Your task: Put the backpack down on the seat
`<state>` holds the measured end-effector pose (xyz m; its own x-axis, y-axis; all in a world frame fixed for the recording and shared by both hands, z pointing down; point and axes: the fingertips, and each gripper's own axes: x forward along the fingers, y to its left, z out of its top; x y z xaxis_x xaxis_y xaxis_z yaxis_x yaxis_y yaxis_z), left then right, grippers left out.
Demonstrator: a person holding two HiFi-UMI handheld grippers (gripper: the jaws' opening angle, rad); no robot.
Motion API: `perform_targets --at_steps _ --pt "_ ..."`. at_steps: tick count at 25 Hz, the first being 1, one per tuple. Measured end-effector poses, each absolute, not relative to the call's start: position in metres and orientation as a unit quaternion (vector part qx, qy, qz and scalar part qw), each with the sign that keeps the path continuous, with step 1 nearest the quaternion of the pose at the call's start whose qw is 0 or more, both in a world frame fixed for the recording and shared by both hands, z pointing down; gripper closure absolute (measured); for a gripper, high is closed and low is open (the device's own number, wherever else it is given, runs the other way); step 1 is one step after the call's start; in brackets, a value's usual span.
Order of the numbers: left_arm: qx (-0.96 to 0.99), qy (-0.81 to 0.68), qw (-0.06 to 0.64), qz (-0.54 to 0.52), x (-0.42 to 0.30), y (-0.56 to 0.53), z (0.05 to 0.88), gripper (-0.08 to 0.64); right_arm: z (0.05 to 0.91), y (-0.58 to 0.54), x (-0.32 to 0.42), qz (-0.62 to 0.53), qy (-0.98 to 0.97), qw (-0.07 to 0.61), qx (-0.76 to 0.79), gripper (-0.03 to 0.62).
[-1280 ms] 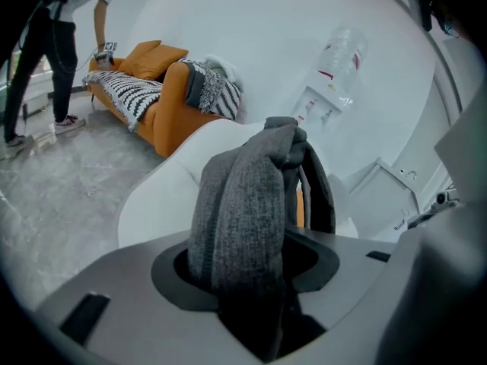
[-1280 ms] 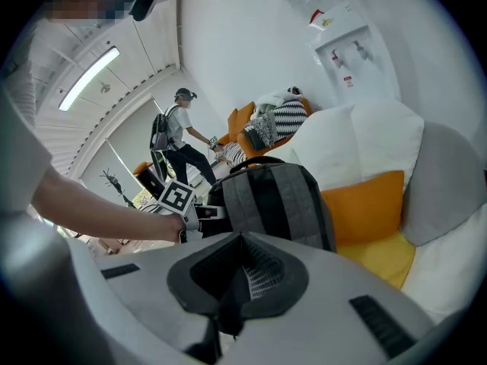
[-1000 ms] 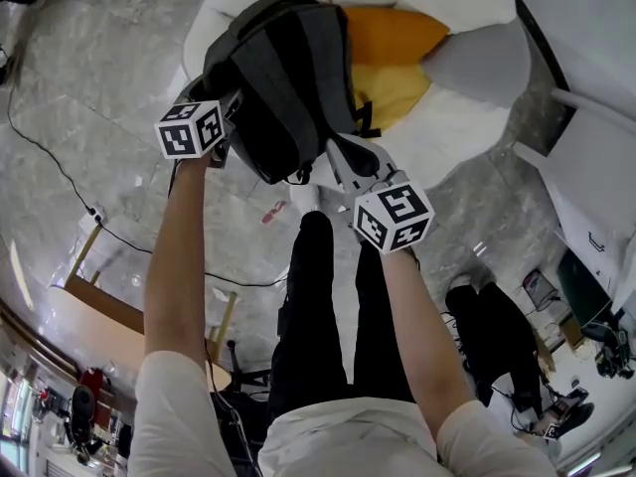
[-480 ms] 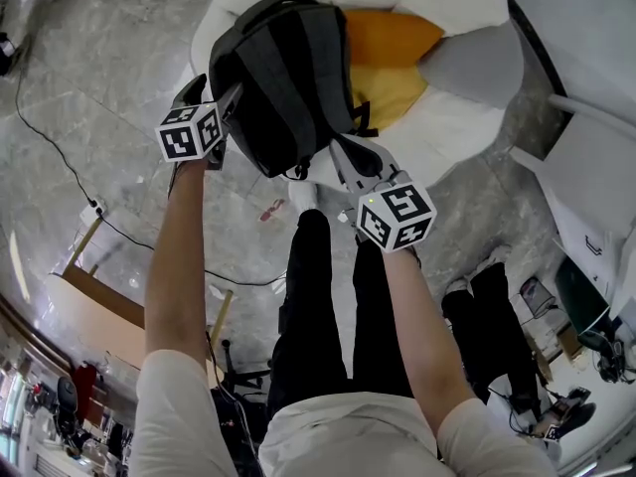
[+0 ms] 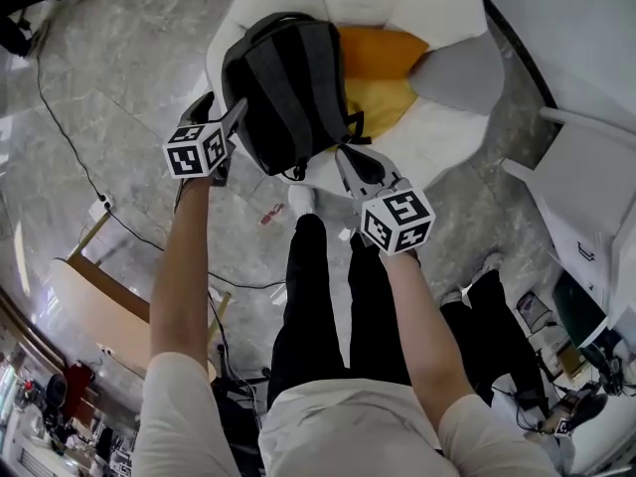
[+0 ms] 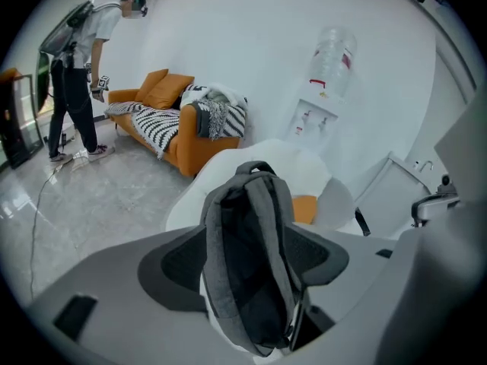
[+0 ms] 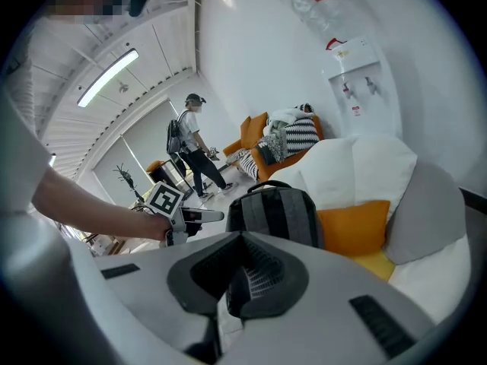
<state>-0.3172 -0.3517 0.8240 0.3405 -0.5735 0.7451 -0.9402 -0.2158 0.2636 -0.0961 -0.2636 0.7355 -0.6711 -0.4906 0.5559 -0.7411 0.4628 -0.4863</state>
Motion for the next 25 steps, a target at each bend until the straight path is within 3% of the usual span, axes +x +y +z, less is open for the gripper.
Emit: perform_targets --at_steps 3,10,19,25 --pt "0.740 -0.517 0.359 0.237 -0.303 -0.343 0.796 0.316 0.719 -0.259 -0.082 0.365 -0.839 0.168 0.368 0.569" --pt "0.764 -0.498 0.348 0.216 -0.251 -0.316 0.730 0.443 0.680 -0.238 -0.043 0.357 -0.842 0.167 0.368 0.569" --pt "0.769 -0.511 0.324 0.208 -0.206 -0.290 0.655 0.529 0.624 -0.225 0.004 0.342 -0.852 0.156 0.365 0.569" --pt "0.777 -0.515 0.299 0.204 -0.181 -0.263 0.592 0.543 0.581 -0.204 0.041 0.331 -0.857 0.152 0.365 0.569"
